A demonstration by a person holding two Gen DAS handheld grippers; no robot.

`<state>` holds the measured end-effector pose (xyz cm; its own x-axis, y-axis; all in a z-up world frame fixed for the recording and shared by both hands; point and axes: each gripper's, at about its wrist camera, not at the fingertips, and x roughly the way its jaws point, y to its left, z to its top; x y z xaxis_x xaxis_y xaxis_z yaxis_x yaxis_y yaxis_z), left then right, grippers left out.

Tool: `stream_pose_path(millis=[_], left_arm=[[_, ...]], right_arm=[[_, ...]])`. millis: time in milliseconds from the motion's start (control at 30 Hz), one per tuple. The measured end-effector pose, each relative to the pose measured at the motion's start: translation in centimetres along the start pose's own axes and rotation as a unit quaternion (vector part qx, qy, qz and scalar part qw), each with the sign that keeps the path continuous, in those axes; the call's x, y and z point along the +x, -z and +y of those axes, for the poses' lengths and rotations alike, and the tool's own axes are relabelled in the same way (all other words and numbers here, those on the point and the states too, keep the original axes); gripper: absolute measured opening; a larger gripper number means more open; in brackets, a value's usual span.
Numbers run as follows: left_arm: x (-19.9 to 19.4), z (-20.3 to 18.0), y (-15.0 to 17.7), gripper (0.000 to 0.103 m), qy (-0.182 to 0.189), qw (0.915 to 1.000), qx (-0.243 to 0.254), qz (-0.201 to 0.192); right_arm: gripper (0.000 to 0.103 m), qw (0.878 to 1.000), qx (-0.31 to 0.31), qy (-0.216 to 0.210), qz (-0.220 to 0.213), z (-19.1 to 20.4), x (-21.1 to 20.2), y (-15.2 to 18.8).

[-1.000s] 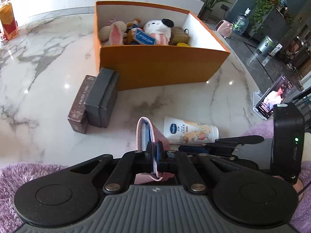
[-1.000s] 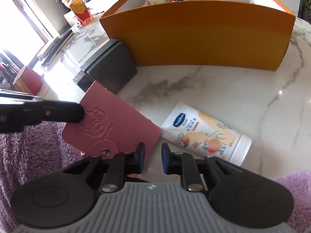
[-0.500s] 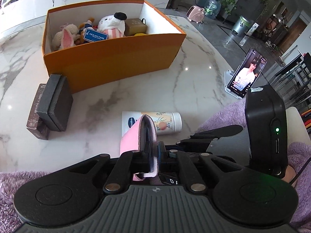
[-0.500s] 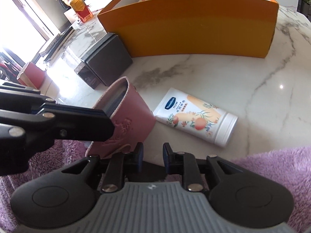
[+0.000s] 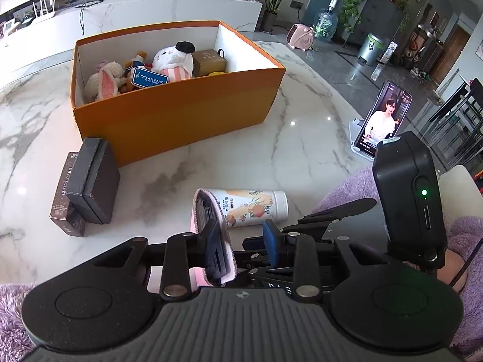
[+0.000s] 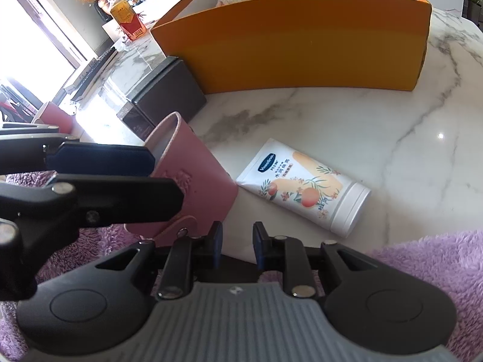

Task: Organize objects
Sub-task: 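Lift the pink wallet upright with the left tool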

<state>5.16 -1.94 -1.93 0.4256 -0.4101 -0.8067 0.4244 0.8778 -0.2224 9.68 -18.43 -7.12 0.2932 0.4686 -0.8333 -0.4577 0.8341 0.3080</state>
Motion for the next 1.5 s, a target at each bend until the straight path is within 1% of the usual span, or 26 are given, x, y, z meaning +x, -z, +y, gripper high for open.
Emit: stream_pose_path(millis=[100,167,233,267,300,333,433,500,600,667,733,767,800,833,900,967,1033,1100,1133,1167,1300,1367,1433,1467,1500], left_arm=[[0.0,0.0,0.0,0.038,0.003,1.0000,-0.003,0.001],[0.1,0.1,-0.1,0.038,0.004,1.0000,-0.009,0.001],[0.2,0.3,-0.3,0.038,0.006,0.9999,-0.014,0.005],[0.2,0.3,-0.3,0.038,0.006,0.9998,-0.015,0.006],[0.2,0.2,-0.4,0.038,0.005,0.9998,-0.016,0.008],[0.3,0.2,-0.5,0.038,0.003,0.9998,-0.017,0.009],[0.4,0.0,-0.6,0.038,0.005,0.9998,-0.015,0.014],[0.5,-0.2,-0.7,0.038,0.007,0.9997,-0.015,0.016],[0.6,-0.2,-0.7,0.038,0.012,0.9996,-0.019,0.016],[0.6,-0.1,-0.7,0.038,0.013,0.9995,-0.024,0.016],[0.6,0.1,-0.7,0.038,0.013,0.9994,-0.028,0.016],[0.6,0.1,-0.7,0.038,0.013,0.9994,-0.030,0.015],[0.6,0.2,-0.8,0.038,0.012,0.9993,-0.031,0.015],[0.5,0.2,-0.8,0.038,0.011,0.9994,-0.030,0.014],[0.3,0.1,-0.8,0.038,0.009,0.9995,-0.028,0.010],[0.0,0.0,-0.8,0.042,0.001,0.9997,-0.024,0.001],[-0.5,-0.1,-0.8,0.056,-0.012,0.9997,-0.019,-0.014],[-0.8,-0.1,-0.9,0.064,-0.025,0.9993,-0.018,-0.020],[-0.7,0.0,-1.0,0.066,-0.030,0.9992,-0.020,-0.017],[-0.5,0.1,-1.0,0.066,-0.033,0.9991,-0.024,-0.012],[1.2,0.9,-0.9,0.066,-0.040,0.9974,-0.052,0.031],[1.8,1.0,-0.6,0.065,-0.044,0.9966,-0.056,0.041],[2.3,0.8,-0.4,0.060,-0.051,0.9961,-0.053,0.048],[2.6,0.7,-0.3,0.059,-0.054,0.9959,-0.050,0.052],[2.8,0.6,-0.2,0.054,-0.058,0.9956,-0.047,0.057]], right_arm=[[0.024,1.000,0.000,0.007,-0.003,-0.1,-0.2,-0.1],[0.025,1.000,0.000,0.004,-0.006,-0.2,-0.8,-0.1],[0.033,1.000,-0.005,-0.012,-0.005,-0.1,-1.5,-0.1],[0.040,1.000,-0.013,-0.022,-0.002,0.2,-1.9,0.0],[0.043,0.999,-0.026,-0.029,0.000,0.6,-2.2,0.1],[0.043,0.999,-0.042,-0.033,0.002,1.1,-2.4,0.2],[0.047,0.995,-0.088,-0.040,0.007,2.8,-2.8,0.7],[0.055,0.994,-0.100,-0.036,0.001,3.6,-2.9,1.0],[0.056,0.995,-0.101,-0.024,-0.009,4.2,-2.7,0.8],[0.056,0.995,-0.093,-0.021,-0.016,4.4,-2.5,0.6],[0.051,0.996,-0.083,-0.024,-0.021,4.4,-2.3,0.4],[0.040,0.996,-0.078,-0.024,-0.021,4.3,-2.1,0.3],[0.032,0.997,-0.074,-0.034,-0.018,4.2,-2.0,0.2],[0.031,0.997,-0.068,-0.040,-0.017,4.1,-1.9,0.2],[0.030,0.997,-0.066,-0.040,-0.020,4.0,-2.0,0.2],[0.030,0.997,-0.068,-0.039,-0.021,4.0,-2.1,0.3],[0.029,0.997,-0.067,-0.039,-0.021,4.0,-2.2,0.3],[0.029,0.997,-0.066,-0.039,-0.021,4.0,-2.2,0.3],[0.029,0.997,-0.067,-0.038,-0.021,4.0,-2.1,0.3],[0.029,0.997,-0.068,-0.038,-0.021,4.1,-2.1,0.3],[0.029,0.996,-0.074,-0.035,-0.021,4.2,-2.2,0.3],[0.029,0.996,-0.075,-0.035,-0.020,4.1,-2.2,0.3],[0.029,0.996,-0.076,-0.035,-0.021,4.2,-2.2,0.4],[0.029,0.996,-0.076,-0.034,-0.021,4.2,-2.2,0.4],[0.029,0.996,-0.078,-0.033,-0.021,4.2,-2.2,0.4]])
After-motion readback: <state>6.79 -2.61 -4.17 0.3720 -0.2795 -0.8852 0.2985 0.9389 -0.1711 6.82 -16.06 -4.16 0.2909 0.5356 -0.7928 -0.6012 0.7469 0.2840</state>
